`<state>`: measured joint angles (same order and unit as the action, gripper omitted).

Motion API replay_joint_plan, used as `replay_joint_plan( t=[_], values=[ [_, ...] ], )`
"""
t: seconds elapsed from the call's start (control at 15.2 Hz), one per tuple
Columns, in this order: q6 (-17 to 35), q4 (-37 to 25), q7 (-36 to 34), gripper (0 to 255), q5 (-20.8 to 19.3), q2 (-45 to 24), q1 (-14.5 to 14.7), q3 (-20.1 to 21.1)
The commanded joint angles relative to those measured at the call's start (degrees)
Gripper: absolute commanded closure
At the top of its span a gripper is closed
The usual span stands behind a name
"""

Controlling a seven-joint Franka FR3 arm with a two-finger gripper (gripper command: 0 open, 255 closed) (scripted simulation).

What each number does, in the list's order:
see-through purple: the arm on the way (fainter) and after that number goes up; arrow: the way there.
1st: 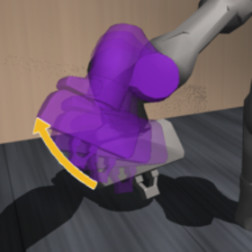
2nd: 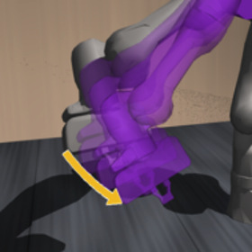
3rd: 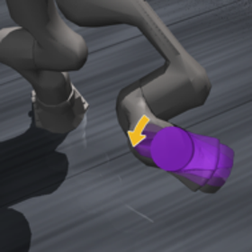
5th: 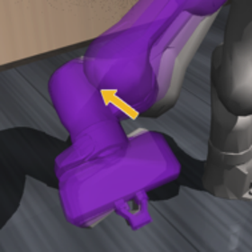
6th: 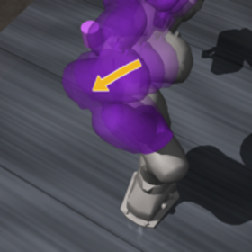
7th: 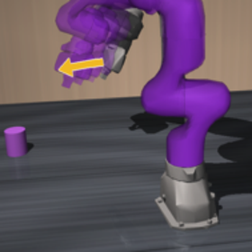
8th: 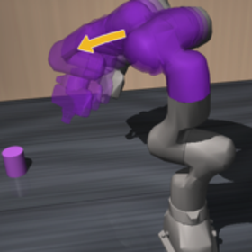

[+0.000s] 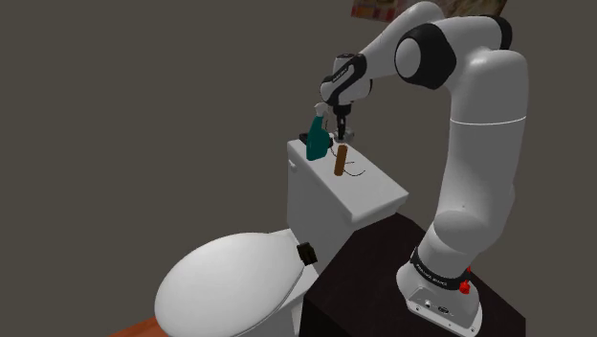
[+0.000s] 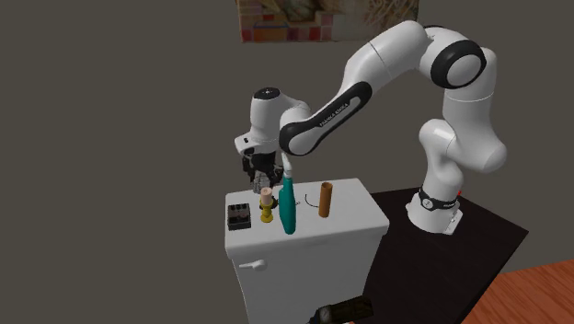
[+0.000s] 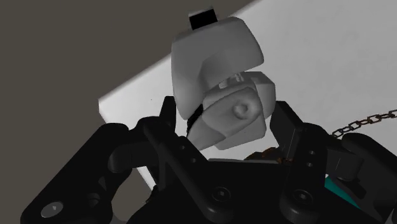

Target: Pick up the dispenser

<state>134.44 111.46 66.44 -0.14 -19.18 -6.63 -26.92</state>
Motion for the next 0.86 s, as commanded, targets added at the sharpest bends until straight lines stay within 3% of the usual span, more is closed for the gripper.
replay_joint_plan(
  t=[0.0,0.79],
  values=[
    [-1.35,-0.59,-0.16,255,-0.41,0.82,0.20,-0.21],
    [-8.19,-3.93,-0.57,255,-2.18,4.64,0.94,-0.95]
  ],
)
